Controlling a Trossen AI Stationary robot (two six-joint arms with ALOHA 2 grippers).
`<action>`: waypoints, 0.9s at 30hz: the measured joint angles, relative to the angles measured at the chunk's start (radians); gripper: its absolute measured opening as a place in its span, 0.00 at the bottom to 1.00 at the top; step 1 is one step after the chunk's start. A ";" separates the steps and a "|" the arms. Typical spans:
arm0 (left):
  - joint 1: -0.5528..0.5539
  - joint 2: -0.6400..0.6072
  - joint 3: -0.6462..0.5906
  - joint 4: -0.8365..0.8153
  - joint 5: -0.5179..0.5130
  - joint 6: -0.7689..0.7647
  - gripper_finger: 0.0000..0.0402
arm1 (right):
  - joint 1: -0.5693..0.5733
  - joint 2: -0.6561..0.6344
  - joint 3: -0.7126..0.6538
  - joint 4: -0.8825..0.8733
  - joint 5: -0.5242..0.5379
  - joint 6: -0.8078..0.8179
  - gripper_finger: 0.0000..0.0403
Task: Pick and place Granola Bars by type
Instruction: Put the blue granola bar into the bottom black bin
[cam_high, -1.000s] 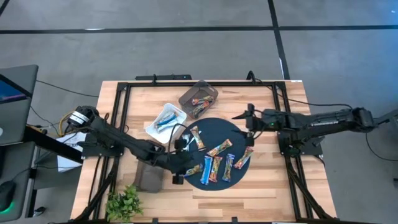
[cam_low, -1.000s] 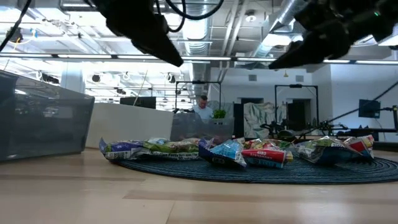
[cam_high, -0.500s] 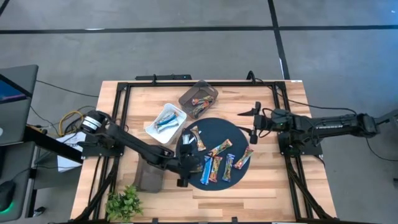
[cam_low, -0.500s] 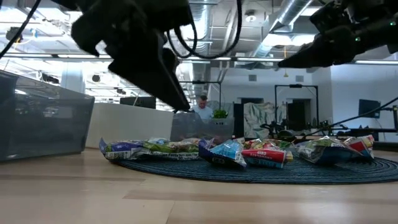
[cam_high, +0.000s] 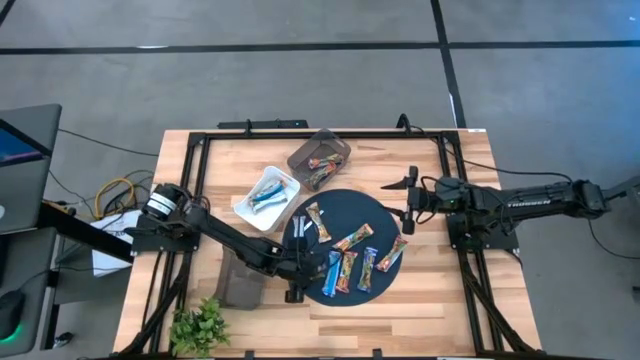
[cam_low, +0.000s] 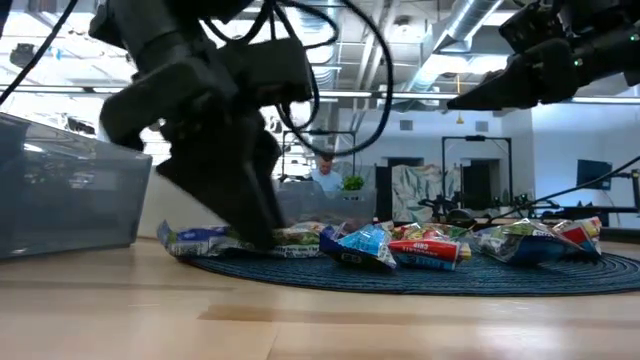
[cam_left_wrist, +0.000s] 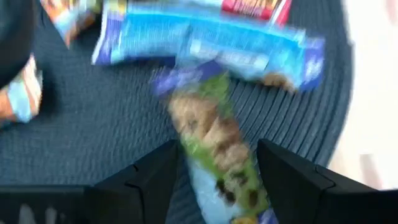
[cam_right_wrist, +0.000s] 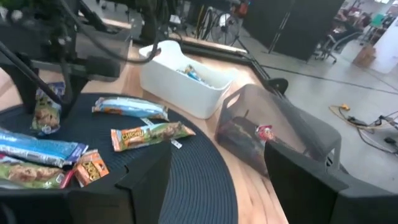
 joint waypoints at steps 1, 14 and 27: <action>0.001 0.005 0.000 0.002 0.001 0.000 0.54 | 0.000 0.003 0.000 0.003 0.000 0.000 0.63; 0.035 0.012 0.002 -0.015 0.014 -0.005 0.39 | 0.000 0.015 0.000 -0.014 0.000 0.018 0.63; 0.034 0.010 0.107 -0.113 -0.030 0.037 0.19 | 0.000 0.015 0.000 -0.021 0.000 0.025 0.63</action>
